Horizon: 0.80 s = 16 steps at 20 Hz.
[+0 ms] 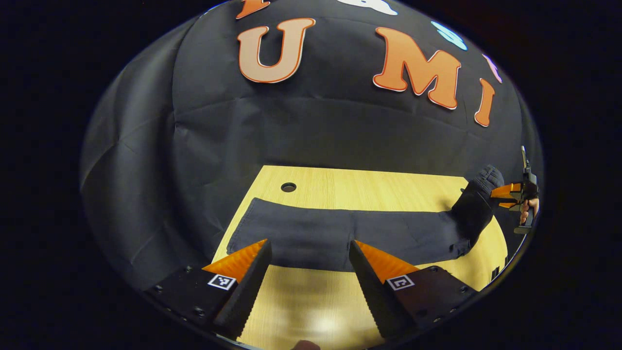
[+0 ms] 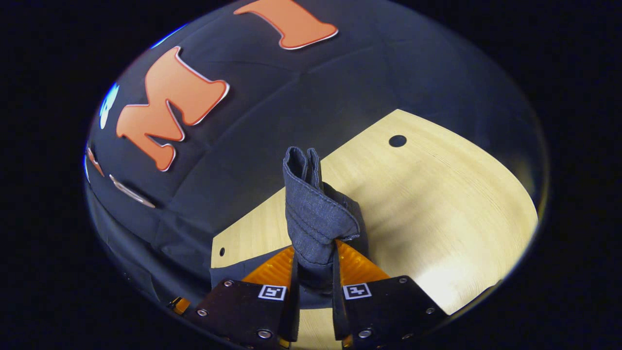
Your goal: Grasp the waist and the cuffs of the jeans and fold them to make the two legs overlap; first hold the waist and fold one-third of the jeans toward the cuffs, then hold the cuffs and fold the remaining one-third in the same direction to finish folding.
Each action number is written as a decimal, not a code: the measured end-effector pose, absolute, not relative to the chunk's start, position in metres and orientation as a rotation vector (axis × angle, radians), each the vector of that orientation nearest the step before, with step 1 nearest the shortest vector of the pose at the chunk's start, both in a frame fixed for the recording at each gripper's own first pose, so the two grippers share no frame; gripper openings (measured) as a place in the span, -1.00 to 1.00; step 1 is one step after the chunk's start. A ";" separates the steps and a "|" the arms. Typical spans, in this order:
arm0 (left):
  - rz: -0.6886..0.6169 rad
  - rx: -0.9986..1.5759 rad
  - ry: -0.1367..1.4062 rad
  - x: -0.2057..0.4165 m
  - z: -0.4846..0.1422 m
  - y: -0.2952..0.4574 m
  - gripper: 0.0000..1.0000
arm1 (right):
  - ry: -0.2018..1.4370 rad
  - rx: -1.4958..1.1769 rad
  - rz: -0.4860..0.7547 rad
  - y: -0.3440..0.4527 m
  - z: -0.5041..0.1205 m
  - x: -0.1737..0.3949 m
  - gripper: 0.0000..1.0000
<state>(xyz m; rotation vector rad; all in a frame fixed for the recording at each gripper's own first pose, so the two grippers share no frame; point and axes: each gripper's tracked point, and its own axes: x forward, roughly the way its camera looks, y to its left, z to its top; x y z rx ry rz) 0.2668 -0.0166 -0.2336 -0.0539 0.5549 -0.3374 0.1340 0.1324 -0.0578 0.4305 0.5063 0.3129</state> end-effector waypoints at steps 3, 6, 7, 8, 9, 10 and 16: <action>-0.344 -0.061 0.564 0.271 -0.238 -0.013 0.93 | 0.504 0.397 0.356 0.164 -0.053 0.121 -0.43; -0.350 -0.072 0.571 0.273 -0.243 -0.008 0.93 | 0.520 0.351 0.404 0.195 -0.058 0.112 -0.43; -0.353 -0.074 0.574 0.273 -0.242 -0.008 0.94 | 0.526 0.349 0.413 0.206 -0.059 0.109 -0.43; -0.350 -0.074 0.574 0.274 -0.243 -0.006 0.93 | 0.532 0.347 0.432 0.219 -0.059 0.108 -0.43; -0.352 -0.077 0.576 0.275 -0.244 -0.005 0.94 | 0.539 0.352 0.443 0.230 -0.061 0.106 -0.43; -0.347 -0.080 0.577 0.277 -0.245 -0.002 0.93 | 0.544 0.350 0.460 0.241 -0.062 0.104 -0.43; -0.334 -0.096 0.599 0.279 -0.262 0.022 0.94 | 0.603 0.278 0.479 0.295 -0.091 0.098 -0.43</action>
